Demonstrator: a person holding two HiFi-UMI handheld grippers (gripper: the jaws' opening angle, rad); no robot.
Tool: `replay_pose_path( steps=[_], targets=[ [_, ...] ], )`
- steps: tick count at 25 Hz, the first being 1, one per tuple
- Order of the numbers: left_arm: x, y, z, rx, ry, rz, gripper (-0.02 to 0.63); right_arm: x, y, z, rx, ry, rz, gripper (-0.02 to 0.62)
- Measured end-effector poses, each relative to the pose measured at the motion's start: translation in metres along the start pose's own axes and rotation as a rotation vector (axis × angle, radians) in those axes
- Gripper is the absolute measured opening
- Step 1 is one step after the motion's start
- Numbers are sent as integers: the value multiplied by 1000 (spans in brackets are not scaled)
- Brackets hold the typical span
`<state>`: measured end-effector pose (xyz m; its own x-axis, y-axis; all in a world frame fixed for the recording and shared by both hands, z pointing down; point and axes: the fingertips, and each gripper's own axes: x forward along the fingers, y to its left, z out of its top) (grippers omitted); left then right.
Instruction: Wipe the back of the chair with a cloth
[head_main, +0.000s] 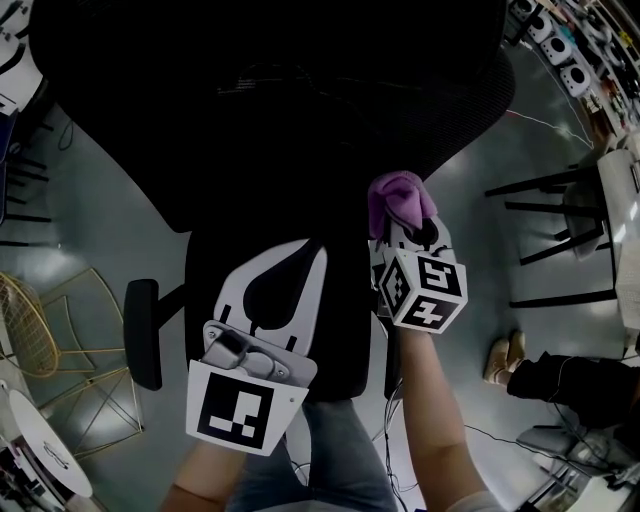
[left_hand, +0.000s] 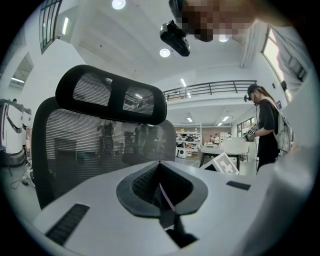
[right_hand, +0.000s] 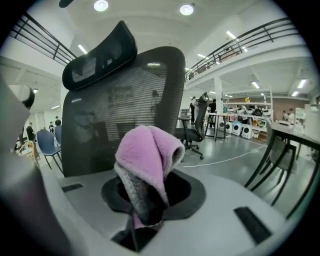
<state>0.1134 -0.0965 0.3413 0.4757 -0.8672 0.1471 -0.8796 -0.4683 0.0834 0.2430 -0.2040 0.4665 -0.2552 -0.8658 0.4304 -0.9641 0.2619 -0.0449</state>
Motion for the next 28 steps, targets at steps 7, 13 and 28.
replay_pose_path(
  steps=[7,13,28],
  targets=[
    [-7,9,0,-2,2,19,12,3,4,-8,-6,25,3,94],
    [-16,19,-3,-8,4,34,12,6,8,-5,-11,21,-8,95],
    [-57,82,-2,-26,2,132,12,30,85,8,-80,26,68,94]
  ],
)
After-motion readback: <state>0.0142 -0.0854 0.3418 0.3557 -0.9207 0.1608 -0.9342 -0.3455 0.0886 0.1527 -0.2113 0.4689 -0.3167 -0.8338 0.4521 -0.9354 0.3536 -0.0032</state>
